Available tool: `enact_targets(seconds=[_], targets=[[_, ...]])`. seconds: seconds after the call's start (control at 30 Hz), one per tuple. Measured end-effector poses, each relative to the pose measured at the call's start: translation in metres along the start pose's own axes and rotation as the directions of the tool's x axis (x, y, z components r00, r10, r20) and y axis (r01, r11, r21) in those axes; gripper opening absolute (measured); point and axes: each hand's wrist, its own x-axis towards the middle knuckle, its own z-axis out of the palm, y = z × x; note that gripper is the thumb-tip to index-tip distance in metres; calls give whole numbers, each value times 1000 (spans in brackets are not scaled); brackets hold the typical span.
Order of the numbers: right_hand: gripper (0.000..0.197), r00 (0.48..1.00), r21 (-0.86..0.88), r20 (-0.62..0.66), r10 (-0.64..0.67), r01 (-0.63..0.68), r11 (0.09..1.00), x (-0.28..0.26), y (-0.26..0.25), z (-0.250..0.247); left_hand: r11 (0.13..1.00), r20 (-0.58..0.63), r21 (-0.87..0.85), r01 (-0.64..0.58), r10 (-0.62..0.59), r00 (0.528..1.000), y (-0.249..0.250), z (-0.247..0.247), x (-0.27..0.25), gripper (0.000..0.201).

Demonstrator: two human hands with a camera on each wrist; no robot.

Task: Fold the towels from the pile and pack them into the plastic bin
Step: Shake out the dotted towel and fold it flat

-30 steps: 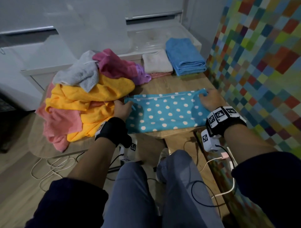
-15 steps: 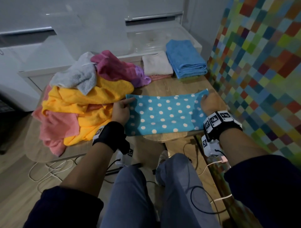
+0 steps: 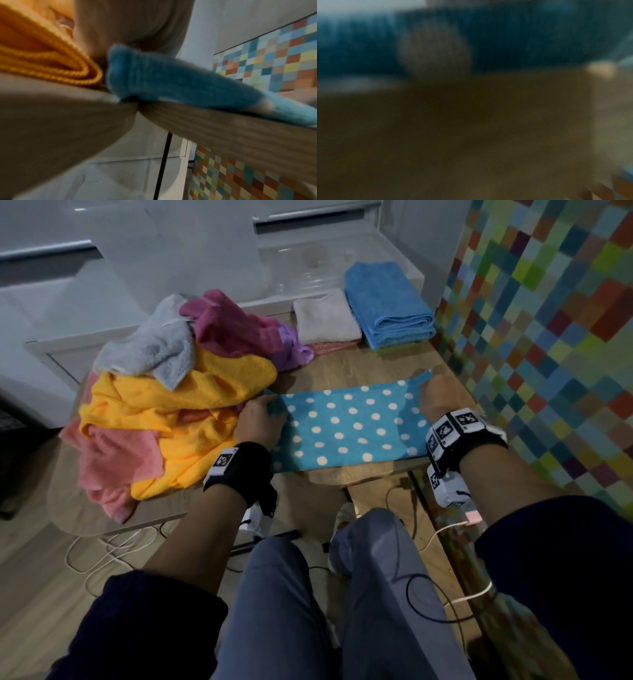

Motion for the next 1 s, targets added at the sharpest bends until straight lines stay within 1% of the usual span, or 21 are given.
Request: enact_targets(seconds=[0.07, 0.1, 0.13, 0.17, 0.2, 0.23, 0.27, 0.3, 0.33, 0.37, 0.43, 0.53, 0.7, 0.8, 0.87, 0.93, 0.97, 1.0], targets=[[43, 1000, 24, 15, -17, 16, 1000, -6, -2, -9, 992, 2, 127, -15, 15, 1000, 5, 0, -3, 49], [46, 998, -17, -23, -53, 53, 998, -12, -5, -15, 981, -28, 193, -30, 36, 999, 10, 0, -8, 49], [45, 988, -78, -89, -127, 120, 990, -20, -10, -17, 967, -69, 248, -63, 83, 994, 15, 3, -12, 48], [41, 963, -131, -142, -229, 211, 969, -30, -17, -16, 951, -100, 286, -119, 153, 983, 21, 7, -16, 46], [38, 927, -163, -143, -347, 323, 932, -41, -27, -11, 932, -103, 307, -191, 232, 967, 28, 14, -20, 46], [40, 882, -183, -83, -464, 444, 877, -51, -37, -2, 910, -63, 320, -264, 298, 953, 36, 22, -23, 46], [46, 838, -188, 9, -546, 538, 822, -62, -48, 10, 889, 7, 328, -319, 336, 942, 43, 31, -25, 47], [50, 811, -173, 101, -577, 585, 792, -70, -56, 22, 879, 94, 331, -343, 331, 939, 48, 40, -27, 48], [51, 805, -137, 165, -570, 591, 795, -77, -63, 33, 883, 165, 327, -336, 296, 941, 50, 48, -29, 49], [50, 815, -93, 205, -543, 568, 818, -80, -67, 41, 895, 220, 317, -312, 251, 943, 50, 52, -31, 49], [49, 831, -37, 216, -513, 532, 846, -82, -67, 48, 898, 260, 324, -298, 218, 941, 43, 57, -34, 51], [51, 837, -52, 218, -502, 523, 851, -77, -55, 47, 870, 256, 367, -329, 246, 935, 29, 52, -37, 54], [52, 924, -50, 143, -354, 364, 930, -59, -4, 33, 881, 199, 371, -294, 234, 952, 11, 42, -39, 55], [52, 949, -52, 124, -290, 298, 953, -56, 24, 23, 881, 184, 369, -296, 242, 953, 1, 36, -42, 54], [52, 958, -75, 134, -253, 265, 961, -55, 28, 19, 879, 202, 377, -290, 227, 952, 1, 33, -42, 55], [52, 966, -113, 115, -231, 244, 963, -57, 17, 17, 871, 221, 398, -288, 214, 952, 9, 33, -42, 56], [52, 963, -137, 93, -252, 263, 955, -62, 7, 17, 861, 232, 406, -305, 226, 946, 14, 34, -44, 56], [51, 950, -150, 75, -302, 310, 939, -69, -6, 20, 850, 246, 406, -335, 251, 936, 21, 38, -47, 56]])
